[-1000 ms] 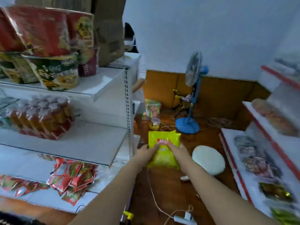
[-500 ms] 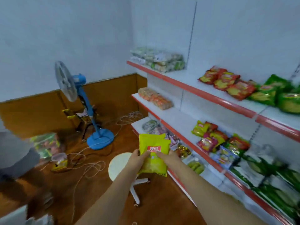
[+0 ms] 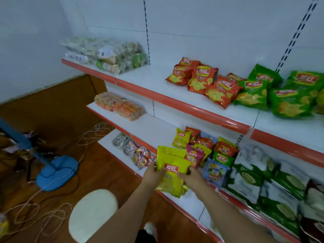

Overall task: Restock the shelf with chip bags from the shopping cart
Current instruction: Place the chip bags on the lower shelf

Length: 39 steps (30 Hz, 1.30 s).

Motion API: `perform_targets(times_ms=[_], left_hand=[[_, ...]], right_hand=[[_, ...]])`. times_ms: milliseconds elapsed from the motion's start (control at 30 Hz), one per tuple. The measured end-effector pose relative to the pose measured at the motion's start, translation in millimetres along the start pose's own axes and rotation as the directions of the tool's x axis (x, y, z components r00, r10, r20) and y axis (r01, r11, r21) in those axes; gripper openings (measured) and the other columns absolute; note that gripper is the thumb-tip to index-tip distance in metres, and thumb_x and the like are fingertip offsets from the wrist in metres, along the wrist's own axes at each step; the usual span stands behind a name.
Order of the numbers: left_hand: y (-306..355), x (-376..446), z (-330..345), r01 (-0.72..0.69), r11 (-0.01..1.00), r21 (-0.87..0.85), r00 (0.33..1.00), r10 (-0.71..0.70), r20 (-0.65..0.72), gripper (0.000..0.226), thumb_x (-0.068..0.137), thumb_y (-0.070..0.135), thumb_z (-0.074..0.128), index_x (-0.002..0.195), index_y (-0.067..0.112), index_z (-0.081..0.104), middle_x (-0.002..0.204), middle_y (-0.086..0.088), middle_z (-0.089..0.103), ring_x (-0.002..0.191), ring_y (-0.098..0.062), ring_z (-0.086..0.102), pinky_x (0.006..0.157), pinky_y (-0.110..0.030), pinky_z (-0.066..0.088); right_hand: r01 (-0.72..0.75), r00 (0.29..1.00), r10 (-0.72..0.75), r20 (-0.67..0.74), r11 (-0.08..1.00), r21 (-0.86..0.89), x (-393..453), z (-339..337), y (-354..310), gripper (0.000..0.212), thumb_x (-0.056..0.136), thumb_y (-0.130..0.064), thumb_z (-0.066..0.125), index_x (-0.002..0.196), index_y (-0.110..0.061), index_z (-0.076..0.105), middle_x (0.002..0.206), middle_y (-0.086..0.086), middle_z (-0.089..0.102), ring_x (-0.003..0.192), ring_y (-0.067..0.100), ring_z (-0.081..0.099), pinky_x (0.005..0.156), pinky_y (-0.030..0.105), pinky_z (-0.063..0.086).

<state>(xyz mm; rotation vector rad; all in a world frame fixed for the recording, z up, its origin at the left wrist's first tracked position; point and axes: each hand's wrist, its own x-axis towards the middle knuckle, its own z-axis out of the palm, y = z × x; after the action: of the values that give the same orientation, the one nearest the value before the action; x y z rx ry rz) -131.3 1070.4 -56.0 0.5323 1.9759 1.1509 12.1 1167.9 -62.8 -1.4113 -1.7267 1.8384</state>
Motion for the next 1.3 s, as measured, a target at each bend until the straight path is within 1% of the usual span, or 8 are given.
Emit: perform_targets(times_ms=[200, 333, 467, 600, 667, 767, 900, 1300], left_hand=[[27.3, 148.0, 12.9, -0.116, 0.96, 0.257, 0.991, 0.094, 0.098, 0.031, 0.093, 0.028, 0.061, 0.119, 0.011, 0.059, 0.111, -0.005, 0.067, 0.103, -0.028, 0.065, 0.079, -0.033, 0.05], [29.7, 261.6, 26.1, -0.14, 0.937, 0.319, 0.983, 0.094, 0.155, 0.024, 0.094, 0.027, 0.058, 0.108, 0.008, 0.06, 0.104, -0.015, 0.068, 0.1, -0.031, 0.065, 0.073, -0.034, 0.045], [17.9, 346.3, 38.9, -0.111, 0.921, 0.372, 0.978, 0.035, 0.206, 0.02, 0.094, 0.023, 0.056, 0.106, 0.008, 0.056, 0.094, -0.014, 0.064, 0.096, -0.035, 0.064, 0.069, -0.034, 0.044], [-1.5, 388.4, 61.3, -0.099, 0.886, 0.452, 0.952, -0.047, 0.302, 0.033, 0.095, 0.022, 0.055, 0.124, 0.006, 0.049, 0.116, -0.017, 0.063, 0.107, -0.035, 0.06, 0.079, -0.034, 0.044], [-1.3, 390.9, 73.5, -0.096, 0.873, 0.478, 0.922, -0.102, 0.372, 0.044, 0.094, 0.024, 0.059, 0.131, 0.004, 0.045, 0.123, -0.017, 0.06, 0.113, -0.034, 0.057, 0.082, -0.034, 0.043], [5.4, 387.8, 81.3, -0.118, 0.852, 0.51, 0.891, -0.136, 0.433, 0.073, 0.086, 0.034, 0.069, 0.144, 0.006, 0.035, 0.135, -0.015, 0.056, 0.12, -0.032, 0.056, 0.093, -0.037, 0.049], [25.8, 362.7, 62.4, -0.11, 0.819, 0.563, 0.931, -0.115, 0.347, 0.1, 0.083, 0.044, 0.073, 0.154, 0.009, 0.013, 0.145, -0.021, 0.042, 0.132, -0.039, 0.045, 0.107, -0.049, 0.042], [-5.4, 143.5, -25.2, -0.016, 0.84, 0.542, 1.0, 0.017, 0.003, 0.084, 0.087, 0.044, 0.066, 0.153, 0.015, 0.02, 0.144, -0.018, 0.046, 0.123, -0.036, 0.053, 0.101, -0.045, 0.047]], right_hand=[[-0.013, 0.986, -0.004, -0.166, 0.995, -0.101, 140.4, 4.0, -0.9, 0.033, 0.08, -0.024, 0.074, 0.112, -0.02, 0.065, 0.111, 0.003, 0.071, 0.102, 0.025, 0.066, 0.092, 0.046, 0.054], [-0.163, 0.963, 0.137, -0.23, 0.982, -0.098, 248.8, 6.7, 21.5, 0.039, 0.062, -0.05, 0.07, 0.096, -0.032, 0.066, 0.1, -0.001, 0.074, 0.094, 0.025, 0.071, 0.084, 0.047, 0.058], [-0.159, 0.93, 0.065, -0.361, 0.958, -0.238, 293.5, 21.4, 0.9, 0.017, 0.079, -0.031, 0.067, 0.088, -0.018, 0.069, 0.084, 0.009, 0.074, 0.085, 0.035, 0.069, 0.072, 0.046, 0.056], [-0.234, 0.831, 0.013, -0.556, 0.915, -0.329, 313.7, 24.9, 0.8, 0.007, 0.084, -0.017, 0.061, 0.082, -0.01, 0.062, 0.086, 0.02, 0.071, 0.082, 0.037, 0.068, 0.073, 0.041, 0.054], [-0.272, 0.807, 0.016, -0.59, 0.897, -0.348, 308.2, 26.4, -3.2, 0.015, 0.088, -0.019, 0.054, 0.083, -0.007, 0.061, 0.087, 0.023, 0.068, 0.081, 0.039, 0.066, 0.076, 0.049, 0.055], [-0.31, 0.789, -0.013, -0.614, 0.855, -0.416, 288.5, 19.9, -22.0, 0.018, 0.092, -0.017, 0.05, 0.08, -0.007, 0.058, 0.083, 0.02, 0.066, 0.079, 0.036, 0.064, 0.069, 0.04, 0.051], [-0.326, 0.815, 0.037, -0.579, 0.855, -0.404, 263.7, 8.4, -32.6, 0.02, 0.093, -0.025, 0.051, 0.091, -0.006, 0.06, 0.089, 0.016, 0.067, 0.081, 0.033, 0.064, 0.064, 0.036, 0.045], [-0.042, 0.977, -0.095, -0.191, 0.793, -0.608, 110.0, 23.9, -9.8, 0.054, 0.087, -0.035, 0.061, 0.132, -0.007, 0.048, 0.127, 0.021, 0.057, 0.117, 0.037, 0.056, 0.093, 0.038, 0.046]])
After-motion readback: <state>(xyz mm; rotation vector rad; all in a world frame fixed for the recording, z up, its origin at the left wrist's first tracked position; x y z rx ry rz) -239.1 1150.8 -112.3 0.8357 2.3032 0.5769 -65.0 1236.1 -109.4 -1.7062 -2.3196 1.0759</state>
